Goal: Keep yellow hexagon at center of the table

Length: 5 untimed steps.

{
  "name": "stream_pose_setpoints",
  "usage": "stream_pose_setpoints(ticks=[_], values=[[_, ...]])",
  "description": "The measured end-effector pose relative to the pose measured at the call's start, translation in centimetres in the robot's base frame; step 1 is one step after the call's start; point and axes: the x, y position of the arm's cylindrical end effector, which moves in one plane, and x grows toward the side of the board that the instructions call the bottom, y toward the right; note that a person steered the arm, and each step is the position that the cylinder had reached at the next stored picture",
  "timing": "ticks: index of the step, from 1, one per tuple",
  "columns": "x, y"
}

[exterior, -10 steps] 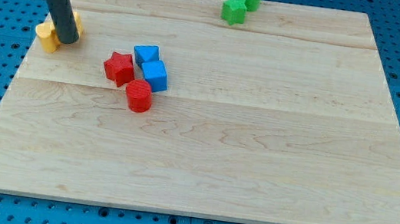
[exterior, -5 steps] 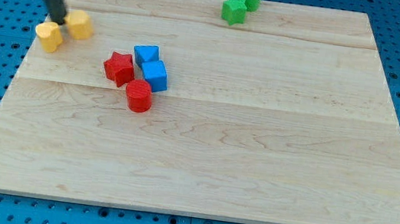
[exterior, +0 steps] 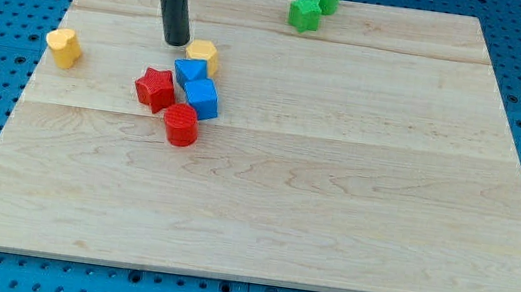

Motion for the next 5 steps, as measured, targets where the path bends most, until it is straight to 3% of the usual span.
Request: stream_pose_setpoints(ticks=[1, 2, 4, 5], values=[[2.8, 1.6], [1.1, 6.6], [-1.8, 11.2], [0.7, 12.3]])
